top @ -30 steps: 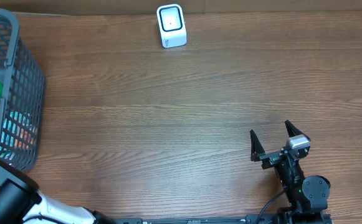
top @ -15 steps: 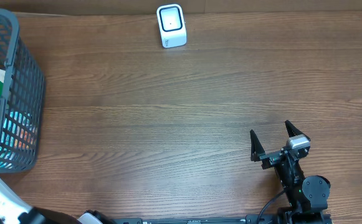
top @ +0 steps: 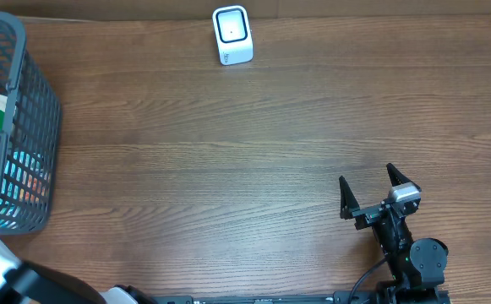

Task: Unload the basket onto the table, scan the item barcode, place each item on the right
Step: 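Grasp the white-and-brown snack bag with the left gripper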

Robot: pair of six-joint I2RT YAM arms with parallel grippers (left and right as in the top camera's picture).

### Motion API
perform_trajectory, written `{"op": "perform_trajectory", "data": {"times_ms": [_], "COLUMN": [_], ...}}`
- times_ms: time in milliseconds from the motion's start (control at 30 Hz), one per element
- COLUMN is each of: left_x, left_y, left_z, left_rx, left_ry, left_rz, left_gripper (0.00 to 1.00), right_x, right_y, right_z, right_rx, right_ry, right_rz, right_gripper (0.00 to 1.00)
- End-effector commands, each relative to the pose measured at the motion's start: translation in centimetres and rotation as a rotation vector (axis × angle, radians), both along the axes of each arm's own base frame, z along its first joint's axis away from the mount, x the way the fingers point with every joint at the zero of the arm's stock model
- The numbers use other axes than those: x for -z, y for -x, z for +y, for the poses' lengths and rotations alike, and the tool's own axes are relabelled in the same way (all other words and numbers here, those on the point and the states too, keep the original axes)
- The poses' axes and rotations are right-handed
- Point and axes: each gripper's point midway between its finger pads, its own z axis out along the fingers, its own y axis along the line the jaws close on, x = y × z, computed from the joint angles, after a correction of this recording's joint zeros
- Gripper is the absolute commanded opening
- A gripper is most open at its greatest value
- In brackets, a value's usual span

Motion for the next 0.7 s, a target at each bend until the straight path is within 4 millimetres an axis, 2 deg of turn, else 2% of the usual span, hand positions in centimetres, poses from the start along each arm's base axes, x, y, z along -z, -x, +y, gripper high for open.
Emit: {"op": "perform_trajectory", "data": {"times_ms": [0,133,267,500,567,667], "left_x": [3.3,7.6,10.9,14.5,15.2,16.5], "left_y": [-0.6,-1.6,-2.1,-3.2,-3.5,-3.9], "left_z": [1.2,2.2,2.9,3.9,4.2,4.7], "left_rx": [0.001,0.011,0.017,0.04,0.039,0.032], "left_ry": [0.014,0.072,0.102,0.113,0.111,0.113], "left_rz": [0.076,0.115,0.147,0.158,0.157,0.146], "left_gripper": [0.68,0.71,0.74,0.78,0.83,0.86], "right_x": [0.1,0.1,0.1,0.1,0.1,0.1], "right_y": [0.0,0.0,0.0,0.0,0.0,0.0], "right_z": [0.0,0.0,0.0,0.0,0.0,0.0], "right_rx": [0.0,0.0,0.0,0.0,0.0,0.0], "right_ry": [-0.005,-0.005,-0.005,-0.005,-0.005,-0.005], "right_rz": [-0.006,-0.006,-0.006,-0.006,-0.006,-0.006], "right_gripper": [1.0,1.0,1.0,1.0,1.0,1.0]}}
